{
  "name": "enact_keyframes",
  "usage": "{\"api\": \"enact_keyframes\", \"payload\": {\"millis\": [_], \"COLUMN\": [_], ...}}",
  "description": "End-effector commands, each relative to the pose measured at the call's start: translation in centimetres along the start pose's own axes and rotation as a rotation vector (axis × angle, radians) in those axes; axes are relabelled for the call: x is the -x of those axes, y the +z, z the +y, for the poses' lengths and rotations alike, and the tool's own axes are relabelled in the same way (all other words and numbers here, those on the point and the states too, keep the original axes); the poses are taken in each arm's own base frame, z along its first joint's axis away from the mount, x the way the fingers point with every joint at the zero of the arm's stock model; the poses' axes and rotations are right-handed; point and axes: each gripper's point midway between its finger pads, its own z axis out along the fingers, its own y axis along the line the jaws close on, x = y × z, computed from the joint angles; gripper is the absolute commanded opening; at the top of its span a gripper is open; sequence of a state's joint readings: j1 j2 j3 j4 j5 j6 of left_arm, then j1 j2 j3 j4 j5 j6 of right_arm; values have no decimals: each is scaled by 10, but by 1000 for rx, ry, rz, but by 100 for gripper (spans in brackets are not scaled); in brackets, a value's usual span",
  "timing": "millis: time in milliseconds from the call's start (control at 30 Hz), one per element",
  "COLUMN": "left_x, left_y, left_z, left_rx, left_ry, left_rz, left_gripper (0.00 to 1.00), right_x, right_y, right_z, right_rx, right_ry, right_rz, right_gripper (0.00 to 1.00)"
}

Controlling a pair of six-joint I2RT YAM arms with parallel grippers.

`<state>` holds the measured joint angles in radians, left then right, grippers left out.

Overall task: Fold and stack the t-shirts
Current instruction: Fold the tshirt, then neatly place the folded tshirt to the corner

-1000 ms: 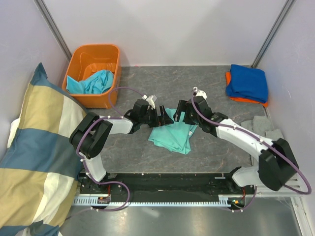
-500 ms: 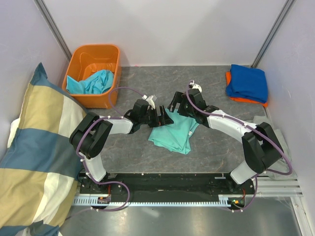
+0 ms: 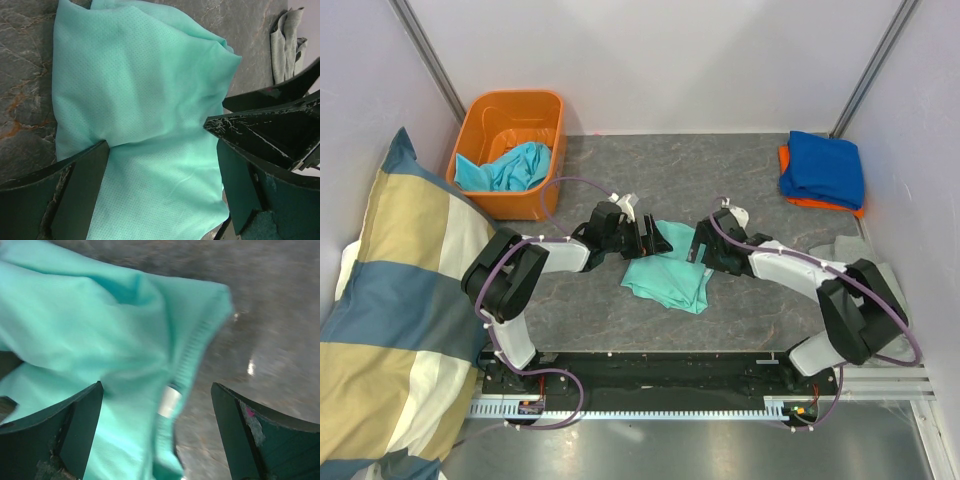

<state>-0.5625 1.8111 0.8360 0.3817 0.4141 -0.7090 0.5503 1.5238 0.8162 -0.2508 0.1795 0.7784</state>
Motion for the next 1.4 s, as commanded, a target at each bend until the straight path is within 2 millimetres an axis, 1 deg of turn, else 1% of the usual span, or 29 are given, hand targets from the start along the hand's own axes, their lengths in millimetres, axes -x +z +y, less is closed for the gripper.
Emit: {"api": "enact_keyframes", "payload": {"millis": [0, 33, 100, 133, 167, 233, 267, 300, 333, 367, 433, 467, 600, 700, 733, 767, 900, 1000, 1133, 1233, 1267, 1367], "left_x": [-53, -53, -52, -53, -51, -46, -43, -44, -40, -39, -38, -38, -41, -42, -42, -42, -43, -42, -41, -41, -41, -40], "left_y": [-4, -4, -4, -5, -4, -5, -5, -6, -4, -4, -3, -3, -2, -2, -3, -4, -6, -7, -9, -10, -10, -11], "left_z": [51, 50, 49, 48, 46, 41, 40, 40, 38, 38, 37, 36, 38, 36, 36, 35, 33, 33, 31, 31, 31, 30], "left_rx": [167, 165, 163, 159, 153, 144, 144, 153, 152, 152, 149, 147, 145, 134, 136, 135, 133, 136, 136, 138, 138, 139], "left_ry": [-88, -88, -90, -88, -84, -77, -70, -69, -60, -57, -55, -55, -63, -66, -66, -65, -63, -63, -59, -61, -60, -60], "left_rz": [159, 160, 160, 165, 162, 156, 150, 159, 154, 156, 162, 162, 174, 182, 182, 181, 185, 184, 183, 183, 181, 180], "left_gripper": [100, 100, 100, 100, 100, 100, 100, 100, 100, 100, 100, 100, 100, 100, 100, 100, 100, 100, 100, 100, 100, 100], "right_x": [17, 20, 17, 12, 4, -1, -15, -15, -20, -29, -38, -46, -62, -68, -66, -71, -75, -77, -86, -90, -94, -101], "right_y": [-33, -38, -49, -52, -53, -61, -59, -66, -67, -69, -70, -69, -62, -56, -54, -49, -37, -28, -15, -9, -9, -4], "right_z": [-39, -43, -47, -45, -48, -42, -41, -34, -31, -30, -28, -31, -37, -37, -35, -38, -40, -34, -33, -33, -31, -32], "right_rx": [-159, -171, -160, -133, -121, -53, -4, 59, 97, 150, 192, 202, 218, 236, 246, 231, 207, 211, 187, 180, 191, 183], "right_ry": [-2, -2, 2, 2, 2, 28, 38, 63, 83, 106, 147, 154, 187, 206, 212, 217, 240, 261, 293, 319, 322, 347], "right_rz": [-112, -129, -134, -118, -101, -98, -68, -82, -80, -74, -59, -48, -16, -11, -20, -2, 8, 32, 82, 96, 117, 147], "right_gripper": [98, 98, 98, 98, 98, 98, 98, 98, 98, 98, 98, 98, 98, 98, 98, 98, 98, 98, 98, 98, 98, 98]}}
